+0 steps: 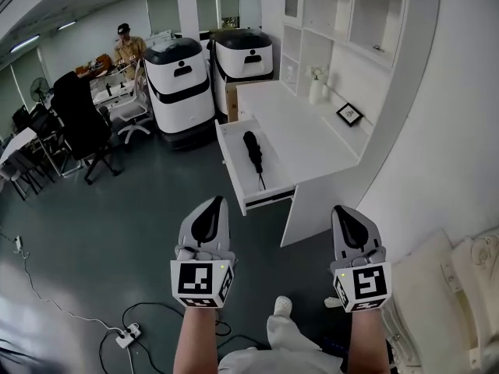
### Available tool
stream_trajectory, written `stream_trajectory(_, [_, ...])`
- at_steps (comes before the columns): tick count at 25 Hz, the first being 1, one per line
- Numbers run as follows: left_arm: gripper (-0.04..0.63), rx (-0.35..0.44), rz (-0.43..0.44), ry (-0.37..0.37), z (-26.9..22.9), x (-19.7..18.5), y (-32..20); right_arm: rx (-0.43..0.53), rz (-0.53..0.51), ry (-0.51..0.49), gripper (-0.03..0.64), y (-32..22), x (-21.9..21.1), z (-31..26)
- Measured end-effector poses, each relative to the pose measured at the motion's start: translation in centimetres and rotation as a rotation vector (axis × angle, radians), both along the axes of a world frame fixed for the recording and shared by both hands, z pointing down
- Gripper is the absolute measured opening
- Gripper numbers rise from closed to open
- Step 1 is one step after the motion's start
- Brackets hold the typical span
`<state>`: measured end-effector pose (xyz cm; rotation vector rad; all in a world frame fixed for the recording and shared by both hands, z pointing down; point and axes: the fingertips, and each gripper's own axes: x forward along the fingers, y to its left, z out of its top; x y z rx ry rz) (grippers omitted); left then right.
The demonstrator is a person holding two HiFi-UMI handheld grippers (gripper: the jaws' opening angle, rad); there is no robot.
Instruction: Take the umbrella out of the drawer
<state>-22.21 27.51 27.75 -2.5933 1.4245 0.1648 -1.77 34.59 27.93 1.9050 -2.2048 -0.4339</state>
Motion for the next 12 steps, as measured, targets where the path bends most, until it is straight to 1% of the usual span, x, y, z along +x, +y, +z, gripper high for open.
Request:
stream_trajectory(8, [0.008, -0.019, -0.05, -0.01, 0.4, 4.0, -9.7, -0.013, -0.051, -0.022, 0.008, -11.0, 4.3, 0.3])
stream_trajectory(12, [0.008, -0.035, -0.077, -0.006, 0.7, 6.1, -13.9, -0.02, -0.086, -0.026, 0.008, -15.6, 6.5, 0.6])
